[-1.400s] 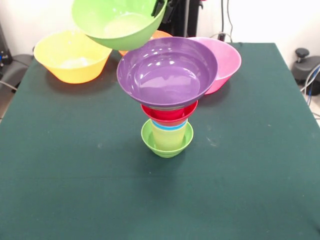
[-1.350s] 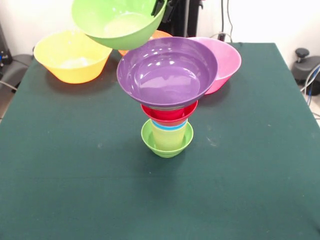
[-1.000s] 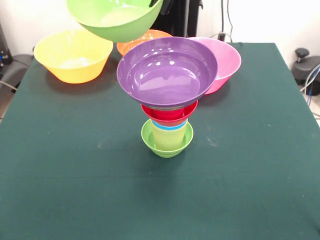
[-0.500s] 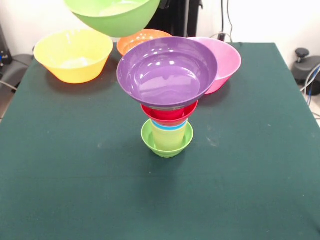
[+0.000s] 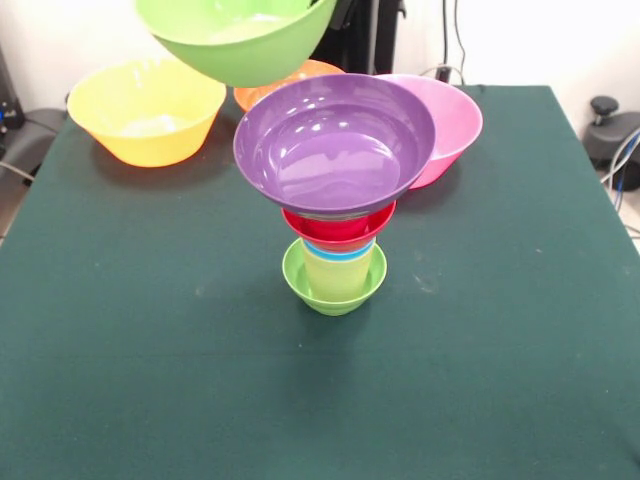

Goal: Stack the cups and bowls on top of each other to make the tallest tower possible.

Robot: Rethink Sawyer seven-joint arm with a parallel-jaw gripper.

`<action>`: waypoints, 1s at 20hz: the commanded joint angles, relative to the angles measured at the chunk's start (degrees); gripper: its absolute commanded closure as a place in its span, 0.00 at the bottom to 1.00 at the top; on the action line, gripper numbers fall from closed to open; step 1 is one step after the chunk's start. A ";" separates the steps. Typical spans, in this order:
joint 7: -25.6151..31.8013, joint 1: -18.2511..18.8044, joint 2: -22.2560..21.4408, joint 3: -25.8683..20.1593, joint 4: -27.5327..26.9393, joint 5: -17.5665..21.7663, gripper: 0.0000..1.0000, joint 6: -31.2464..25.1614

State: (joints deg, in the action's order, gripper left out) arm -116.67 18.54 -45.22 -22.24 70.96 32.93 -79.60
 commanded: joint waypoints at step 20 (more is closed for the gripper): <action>1.55 -3.91 4.48 0.15 1.79 2.02 1.00 4.63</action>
State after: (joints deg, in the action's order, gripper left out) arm -116.67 16.09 -44.60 -22.24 70.96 32.93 -79.57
